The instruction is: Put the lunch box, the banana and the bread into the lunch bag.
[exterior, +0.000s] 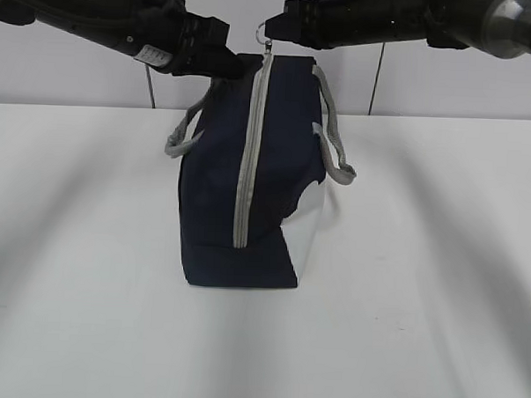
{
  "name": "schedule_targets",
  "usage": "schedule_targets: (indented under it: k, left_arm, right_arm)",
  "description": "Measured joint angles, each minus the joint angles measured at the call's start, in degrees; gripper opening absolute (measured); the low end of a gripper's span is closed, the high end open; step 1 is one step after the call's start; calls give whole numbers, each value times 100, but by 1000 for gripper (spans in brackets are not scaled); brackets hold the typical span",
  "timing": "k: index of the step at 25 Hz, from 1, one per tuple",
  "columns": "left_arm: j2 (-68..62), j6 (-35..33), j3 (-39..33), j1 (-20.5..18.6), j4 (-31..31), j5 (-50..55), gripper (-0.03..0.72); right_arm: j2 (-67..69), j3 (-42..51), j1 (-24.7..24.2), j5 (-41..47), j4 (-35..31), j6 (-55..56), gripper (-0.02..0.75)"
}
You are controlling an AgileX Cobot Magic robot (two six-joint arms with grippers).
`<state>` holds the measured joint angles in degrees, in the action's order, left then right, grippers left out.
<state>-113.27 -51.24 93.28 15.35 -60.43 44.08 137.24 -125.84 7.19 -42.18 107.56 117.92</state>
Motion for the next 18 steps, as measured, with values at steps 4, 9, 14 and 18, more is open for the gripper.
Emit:
schedule_targets:
  k: [4,9,14,18]
  left_arm:
    - [0,-147,0,0,-137,72,21]
    - [15,-352,0,-5,-161,138,21]
    - [116,-534,0,-5,-87,163,21]
    - [149,-550,-6,-5,-44,285,21]
  right_arm:
    - [40,-9,0,-71,0,0,-16]
    - [181,-9,0,-107,0,0,-16]
    - [298,-23,0,-120,-60,102,-16]
    - [343,-27,0,-120,-71,219,-16]
